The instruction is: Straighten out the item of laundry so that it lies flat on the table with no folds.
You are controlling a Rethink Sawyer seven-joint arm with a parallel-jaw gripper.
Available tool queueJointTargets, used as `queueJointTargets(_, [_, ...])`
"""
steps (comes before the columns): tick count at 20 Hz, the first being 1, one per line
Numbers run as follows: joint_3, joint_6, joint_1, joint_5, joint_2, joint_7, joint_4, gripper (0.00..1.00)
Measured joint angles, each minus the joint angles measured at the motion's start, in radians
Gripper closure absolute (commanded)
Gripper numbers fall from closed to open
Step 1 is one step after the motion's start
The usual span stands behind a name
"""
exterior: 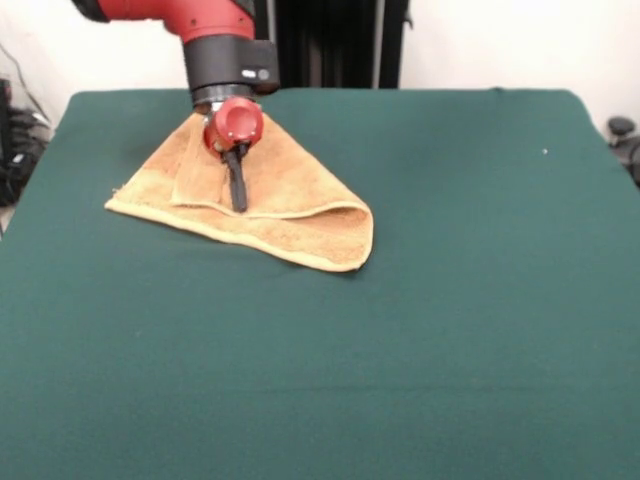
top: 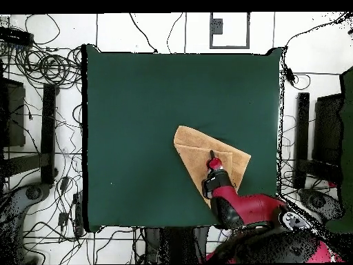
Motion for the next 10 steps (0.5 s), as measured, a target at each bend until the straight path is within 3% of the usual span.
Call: queueJointTargets(10, [-0.152, 0.076, 0.203, 0.238, -0.010, 0.000, -0.002, 1.00])
